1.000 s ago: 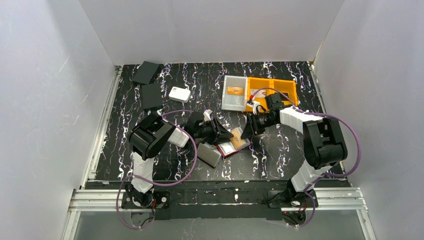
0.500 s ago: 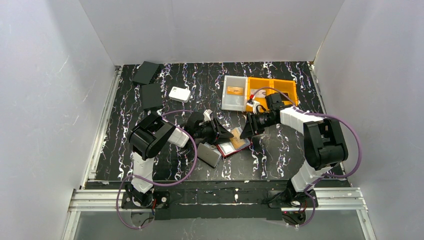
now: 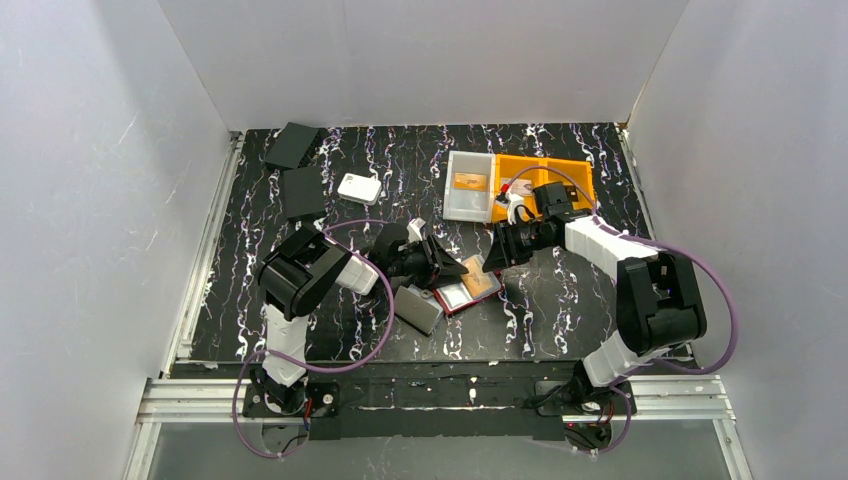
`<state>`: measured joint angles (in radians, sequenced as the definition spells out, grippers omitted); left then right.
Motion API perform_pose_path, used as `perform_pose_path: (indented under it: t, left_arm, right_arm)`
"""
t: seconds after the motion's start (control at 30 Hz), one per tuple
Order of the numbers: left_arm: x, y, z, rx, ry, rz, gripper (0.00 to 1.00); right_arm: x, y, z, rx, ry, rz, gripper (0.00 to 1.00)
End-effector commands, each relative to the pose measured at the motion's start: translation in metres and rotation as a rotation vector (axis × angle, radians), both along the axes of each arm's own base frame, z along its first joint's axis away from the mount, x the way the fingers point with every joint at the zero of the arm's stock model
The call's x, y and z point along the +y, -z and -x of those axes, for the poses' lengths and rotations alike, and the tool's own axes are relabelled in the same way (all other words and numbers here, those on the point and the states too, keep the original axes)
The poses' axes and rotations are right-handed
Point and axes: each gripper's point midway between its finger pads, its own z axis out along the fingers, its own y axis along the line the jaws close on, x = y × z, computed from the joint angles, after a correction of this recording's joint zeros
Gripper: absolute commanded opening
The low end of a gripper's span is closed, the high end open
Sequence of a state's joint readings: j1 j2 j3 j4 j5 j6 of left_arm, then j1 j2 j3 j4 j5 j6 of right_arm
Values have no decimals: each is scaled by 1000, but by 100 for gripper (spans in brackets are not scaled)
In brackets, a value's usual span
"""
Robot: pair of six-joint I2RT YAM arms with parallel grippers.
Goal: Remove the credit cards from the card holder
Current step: Remove the credit card from the card holder.
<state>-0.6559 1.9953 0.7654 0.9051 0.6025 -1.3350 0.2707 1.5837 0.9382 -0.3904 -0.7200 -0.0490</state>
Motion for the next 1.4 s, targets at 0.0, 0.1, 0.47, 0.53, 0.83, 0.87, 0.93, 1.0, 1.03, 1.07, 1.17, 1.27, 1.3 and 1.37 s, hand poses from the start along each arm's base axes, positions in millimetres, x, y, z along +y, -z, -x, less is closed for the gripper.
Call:
perform_pose_path:
  t: [0.0,0.1,0.47,0.53,0.83,0.87,0.93,1.0,1.03,1.07,1.17,1.27,1.3,1.37]
  left_arm:
    - [-4,-17,-1,-48,20,35,38]
    - [-4,-18,-1,-50,19,35,38]
    - [-4,-16,-1,-45,17,32,39]
    - [-4,-15,-1,-44,18,31,39]
    - [-5,-14,-1,-41,18,31,39]
    - [-5,-15,-2,-42,16,32,39]
    - [-5,-14,-2,-41,18,32,39]
    - [-5,-14,-2,-40,20,32,39]
    - [-6,-14,-2,-40,19,32,39]
    - [-6,-14,-3,-41,19,33,39]
    - [-6,-14,-2,-41,20,33,39]
    - [-6,-15,-3,-45,20,34,39]
    - [-6,-15,-2,-45,23,34,39]
    - [-5,-17,-2,-49,22,36,39]
  right_arm:
    - [-1,1,0,-22,-9,13,45]
    - [-1,8,3,13,-14,12,45]
    - [2,24,10,87,-23,19,44]
    - [4,25,13,93,-37,16,44]
    - [9,7,11,23,-58,-20,41]
    - [9,5,10,12,-57,-20,41]
    - [9,1,11,-1,-58,-25,41]
    - [10,0,12,0,-60,-30,40]
    - [10,0,13,7,-61,-34,39]
    - [11,1,14,15,-63,-38,38]
    - [13,4,16,47,-57,-49,32]
    - [13,17,18,106,-52,-38,30]
    - [13,20,18,120,-51,-34,29]
    - [13,22,18,135,-49,-36,25]
